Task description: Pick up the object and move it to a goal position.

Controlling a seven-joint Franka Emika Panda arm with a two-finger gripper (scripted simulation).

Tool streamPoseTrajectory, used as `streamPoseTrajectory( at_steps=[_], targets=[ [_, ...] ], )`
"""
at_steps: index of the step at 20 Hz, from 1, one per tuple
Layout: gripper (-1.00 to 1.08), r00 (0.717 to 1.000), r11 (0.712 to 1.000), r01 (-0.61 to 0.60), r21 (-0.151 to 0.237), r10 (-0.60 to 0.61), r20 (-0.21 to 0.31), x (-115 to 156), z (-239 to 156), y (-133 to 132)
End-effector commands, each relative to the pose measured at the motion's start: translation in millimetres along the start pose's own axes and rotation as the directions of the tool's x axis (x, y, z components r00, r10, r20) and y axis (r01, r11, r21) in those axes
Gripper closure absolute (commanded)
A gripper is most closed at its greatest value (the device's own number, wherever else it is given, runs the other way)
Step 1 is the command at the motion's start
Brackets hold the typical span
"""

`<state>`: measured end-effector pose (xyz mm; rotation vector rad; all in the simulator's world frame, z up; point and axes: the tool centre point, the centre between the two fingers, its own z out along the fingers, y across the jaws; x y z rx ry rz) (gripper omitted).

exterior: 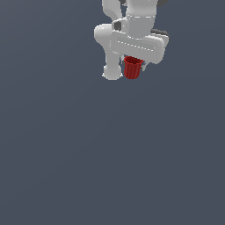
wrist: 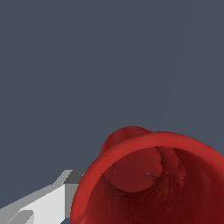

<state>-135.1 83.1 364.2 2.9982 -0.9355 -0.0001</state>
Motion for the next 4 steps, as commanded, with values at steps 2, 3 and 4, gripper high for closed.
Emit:
streamPoseTrajectory(
  at_steps=[2,3,4],
  targets=[
    [1.08,1.0,1.0,0.0,0.0,0.0,0.0,-1.3,-8.2,-0.1],
    [1.08,1.0,1.0,0.0,0.0,0.0,0.0,-1.5,-8.9,-0.1],
    [1.08,1.0,1.0,0.0,0.0,0.0,0.0,-1.5,-9.2,-0.2]
  ],
)
